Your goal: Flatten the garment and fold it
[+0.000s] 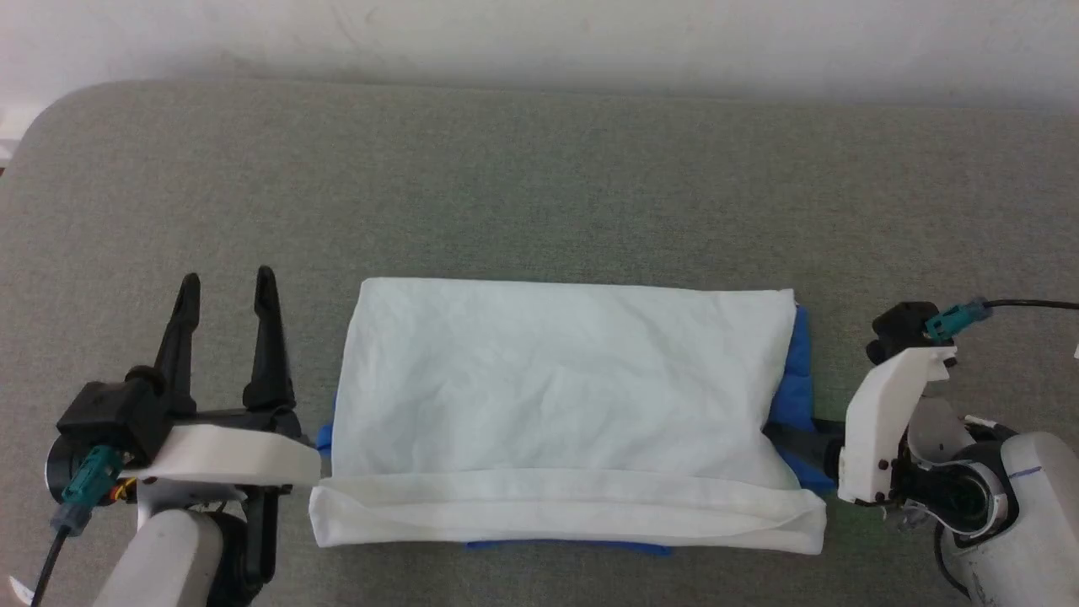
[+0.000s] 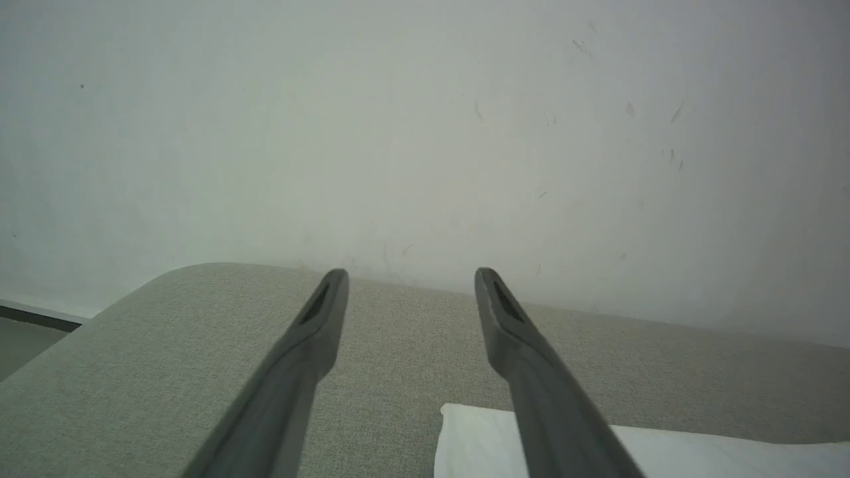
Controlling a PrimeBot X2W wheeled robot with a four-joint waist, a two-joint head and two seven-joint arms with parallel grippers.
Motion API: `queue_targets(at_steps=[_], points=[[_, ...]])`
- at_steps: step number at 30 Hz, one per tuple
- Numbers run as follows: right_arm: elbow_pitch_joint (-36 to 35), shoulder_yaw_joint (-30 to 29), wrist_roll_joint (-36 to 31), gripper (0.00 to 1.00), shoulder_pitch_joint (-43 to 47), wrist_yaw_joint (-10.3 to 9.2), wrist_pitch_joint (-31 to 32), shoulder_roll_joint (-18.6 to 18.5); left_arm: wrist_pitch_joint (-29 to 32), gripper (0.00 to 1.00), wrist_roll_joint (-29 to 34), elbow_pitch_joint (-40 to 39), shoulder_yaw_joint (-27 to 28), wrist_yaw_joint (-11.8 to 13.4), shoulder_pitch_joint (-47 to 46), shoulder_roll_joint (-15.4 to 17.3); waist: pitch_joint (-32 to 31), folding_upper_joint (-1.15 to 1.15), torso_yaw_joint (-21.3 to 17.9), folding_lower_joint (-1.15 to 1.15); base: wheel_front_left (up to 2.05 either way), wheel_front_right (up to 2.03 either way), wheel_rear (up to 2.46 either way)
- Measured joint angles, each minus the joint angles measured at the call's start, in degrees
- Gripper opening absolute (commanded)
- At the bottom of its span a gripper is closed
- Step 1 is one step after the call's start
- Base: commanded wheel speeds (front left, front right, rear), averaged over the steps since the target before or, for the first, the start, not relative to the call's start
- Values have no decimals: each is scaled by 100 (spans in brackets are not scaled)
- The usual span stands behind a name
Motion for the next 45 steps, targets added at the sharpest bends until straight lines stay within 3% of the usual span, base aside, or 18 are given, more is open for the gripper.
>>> queue_targets(at_steps=[7, 13, 14, 15, 16, 29, 39, 45], points=[[41, 500, 620, 100, -258, 0, 1, -83, 0, 100, 192, 310, 162, -361, -19, -253, 194, 0, 161, -1, 0, 0, 0], [105, 940, 757, 100, -404, 1, -118, -162, 0, 100, 331, 488, 218, -564, -83, -446, 212, 0, 170, -1, 0, 0, 0], [140, 994, 755, 89, -438, 3, -133, -187, 0, 100, 353, 511, 230, -603, -90, -467, 208, 0, 171, -1, 0, 0, 0], [174, 1060, 745, 28, -470, 3, -154, -219, 0, 100, 374, 534, 233, -646, -96, -490, 202, 0, 171, -1, 0, 0, 0], [208, 1101, 725, 0, -489, 3, -209, -253, 0, 100, 376, 561, 242, -664, -104, -519, 193, 0, 171, -1, 0, 0, 0], [889, 873, 590, 0, -503, 18, -864, -428, 0, 100, 499, 837, 374, -966, -122, -768, 27, 0, 104, -2, 0, 0, 0], [1800, -276, -190, 0, -491, 51, -1067, -1135, 0, 100, 615, 913, 465, -1076, -84, -818, -113, 0, 48, -2, 0, 0, 0], [1536, -335, -495, 0, -416, 8, -904, -1154, 0, 100, 622, 935, 492, -1092, -5, -880, -236, 0, -55, -1, 0, 0, 0]])
